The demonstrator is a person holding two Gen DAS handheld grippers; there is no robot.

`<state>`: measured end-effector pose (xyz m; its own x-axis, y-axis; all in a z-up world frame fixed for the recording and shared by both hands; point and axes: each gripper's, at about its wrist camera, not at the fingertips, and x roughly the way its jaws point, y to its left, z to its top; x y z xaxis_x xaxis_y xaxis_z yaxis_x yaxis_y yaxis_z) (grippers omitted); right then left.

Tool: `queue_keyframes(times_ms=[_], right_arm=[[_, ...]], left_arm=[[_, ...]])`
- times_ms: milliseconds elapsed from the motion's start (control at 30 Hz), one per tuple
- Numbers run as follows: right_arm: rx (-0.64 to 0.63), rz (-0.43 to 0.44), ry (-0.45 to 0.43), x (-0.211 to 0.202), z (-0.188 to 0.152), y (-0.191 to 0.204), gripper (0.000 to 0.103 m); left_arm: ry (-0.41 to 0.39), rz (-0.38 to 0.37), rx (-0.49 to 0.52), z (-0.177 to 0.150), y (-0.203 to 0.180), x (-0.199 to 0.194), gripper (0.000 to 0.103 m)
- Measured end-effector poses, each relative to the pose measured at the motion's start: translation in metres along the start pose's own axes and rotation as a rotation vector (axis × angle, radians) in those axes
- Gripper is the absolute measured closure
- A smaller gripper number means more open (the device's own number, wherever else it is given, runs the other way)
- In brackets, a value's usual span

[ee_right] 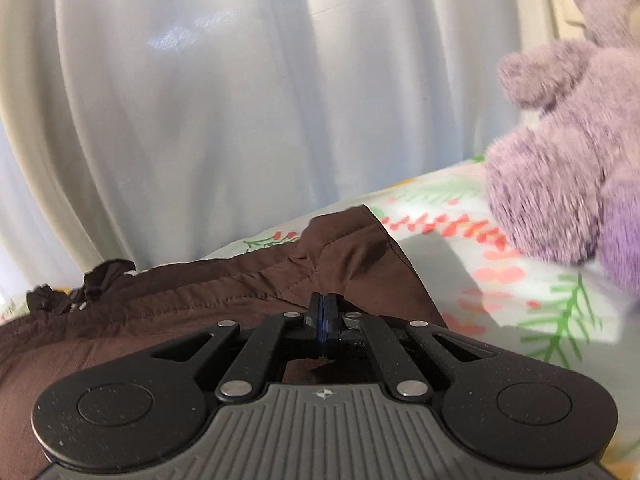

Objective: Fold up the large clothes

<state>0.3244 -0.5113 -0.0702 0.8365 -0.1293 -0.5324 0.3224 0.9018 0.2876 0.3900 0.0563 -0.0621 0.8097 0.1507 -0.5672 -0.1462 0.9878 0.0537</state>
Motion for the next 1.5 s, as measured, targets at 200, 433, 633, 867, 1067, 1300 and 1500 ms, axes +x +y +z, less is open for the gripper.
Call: queue_keyframes(times_ms=[200,433,633,867,1067,1300,1500], right_arm=[[-0.083,-0.112,-0.022,-0.013,0.003,0.022,0.103],[-0.028,0.120,-0.015,-0.094,-0.031,0.057,0.101],[-0.097,0.295,0.081,-0.122,-0.076,0.114,0.101],[-0.153,0.347,0.135,-0.125,-0.092,0.147,0.101],[-0.180,0.366,0.147,-0.126,-0.092,0.163,0.101],[-0.221,0.378,0.173,-0.119,-0.092,0.175,0.101],[-0.232,0.387,0.187,-0.118,-0.094,0.175,0.101]], left_arm=[[0.094,-0.006,-0.153,-0.003,0.031,-0.018,0.001],[0.154,-0.246,-0.289,-0.048,0.090,-0.107,0.001],[0.274,-0.431,-0.441,-0.077,0.128,-0.123,0.001],[0.405,-0.481,-0.672,-0.109,0.156,-0.114,0.024],[0.392,-0.558,-0.772,-0.111,0.161,-0.097,0.035],[0.427,-0.635,-0.790,-0.099,0.163,-0.064,0.036],[0.465,-0.669,-0.774,-0.085,0.161,-0.032,0.038]])
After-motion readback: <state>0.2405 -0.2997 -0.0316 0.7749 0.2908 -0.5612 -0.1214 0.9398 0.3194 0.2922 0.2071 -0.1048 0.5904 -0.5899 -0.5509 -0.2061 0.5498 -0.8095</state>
